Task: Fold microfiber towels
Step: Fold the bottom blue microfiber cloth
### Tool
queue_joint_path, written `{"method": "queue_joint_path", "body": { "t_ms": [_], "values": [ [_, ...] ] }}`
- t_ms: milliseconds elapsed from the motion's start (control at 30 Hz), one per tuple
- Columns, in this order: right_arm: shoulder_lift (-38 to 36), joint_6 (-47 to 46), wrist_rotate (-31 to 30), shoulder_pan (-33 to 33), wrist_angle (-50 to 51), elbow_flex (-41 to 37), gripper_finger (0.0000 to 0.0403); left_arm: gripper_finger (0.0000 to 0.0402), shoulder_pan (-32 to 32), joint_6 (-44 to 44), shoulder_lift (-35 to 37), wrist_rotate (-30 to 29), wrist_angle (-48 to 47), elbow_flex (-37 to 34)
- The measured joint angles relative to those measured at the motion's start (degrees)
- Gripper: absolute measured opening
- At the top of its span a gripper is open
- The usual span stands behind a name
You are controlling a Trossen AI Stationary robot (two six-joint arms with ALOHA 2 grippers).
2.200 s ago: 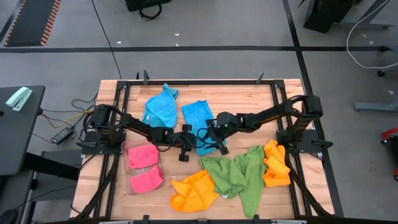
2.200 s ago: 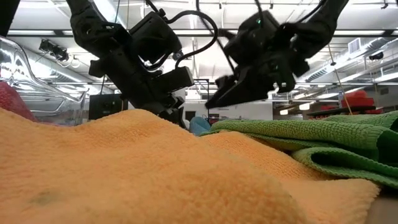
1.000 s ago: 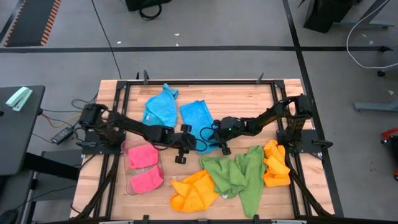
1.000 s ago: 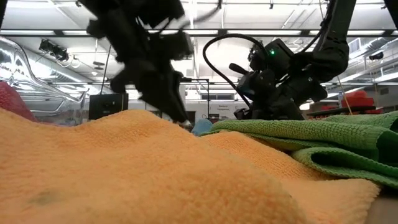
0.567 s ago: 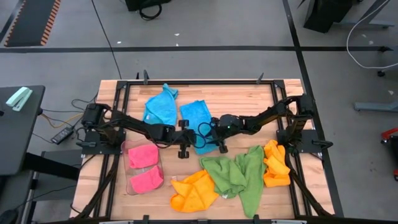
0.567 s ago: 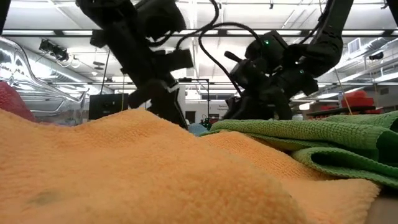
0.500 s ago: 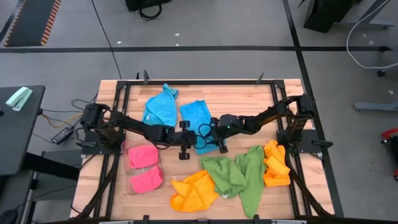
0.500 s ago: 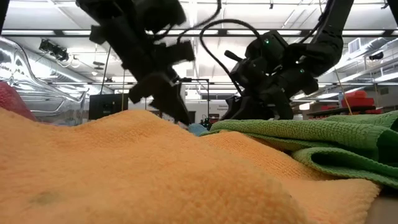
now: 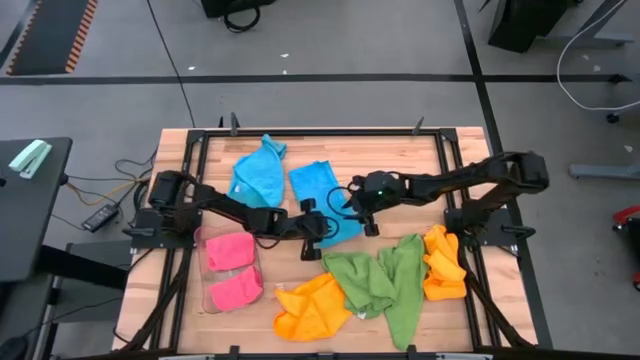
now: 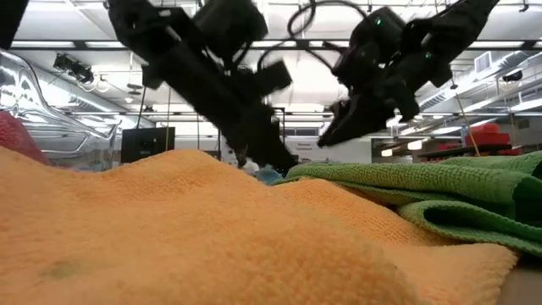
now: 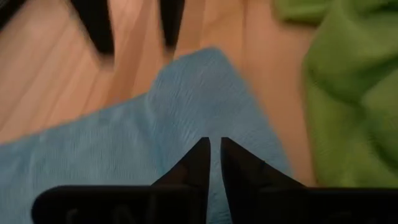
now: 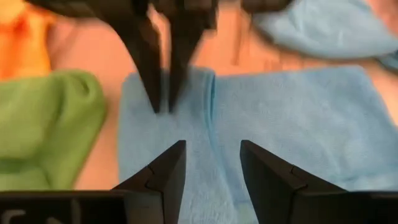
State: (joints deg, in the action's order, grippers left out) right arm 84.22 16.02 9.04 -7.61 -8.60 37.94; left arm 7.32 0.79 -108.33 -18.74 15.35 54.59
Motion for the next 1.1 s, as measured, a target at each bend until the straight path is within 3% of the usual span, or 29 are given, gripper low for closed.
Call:
{"method": "queue_joint_path", "body": {
  "t_ms": [100,333,467,633,867,1100],
  "values": [
    [-3.1,-0.4,0.0,0.3,0.1,-1.4,0.0161,0.0081,-0.1,0.2,-1.7,-0.3,-0.5,0.2],
    [-3.6,-0.8,-0.5,0.4,-0.2,-2.2,0.0161,0.0204,0.0,8.5,-1.4,1.9,-8.3,0.6],
    [-3.1,-0.8,-0.5,0.8,0.0,-2.2,0.0161,0.0243,-0.1,13.1,-1.3,2.3,-10.8,0.6],
    [-3.1,-0.5,-0.5,0.8,0.1,-2.2,0.0161,0.0255,0.8,14.8,-0.7,4.5,-11.4,0.6],
    [-2.7,-0.3,1.4,2.2,-0.8,-2.2,0.0161,0.024,0.9,14.7,-0.4,4.8,-12.3,0.6],
    [5.5,-0.2,2.2,7.2,-9.7,-2.1,0.0161,0.0232,1.3,13.5,0.0,4.2,-12.3,0.5]
  ]
}}
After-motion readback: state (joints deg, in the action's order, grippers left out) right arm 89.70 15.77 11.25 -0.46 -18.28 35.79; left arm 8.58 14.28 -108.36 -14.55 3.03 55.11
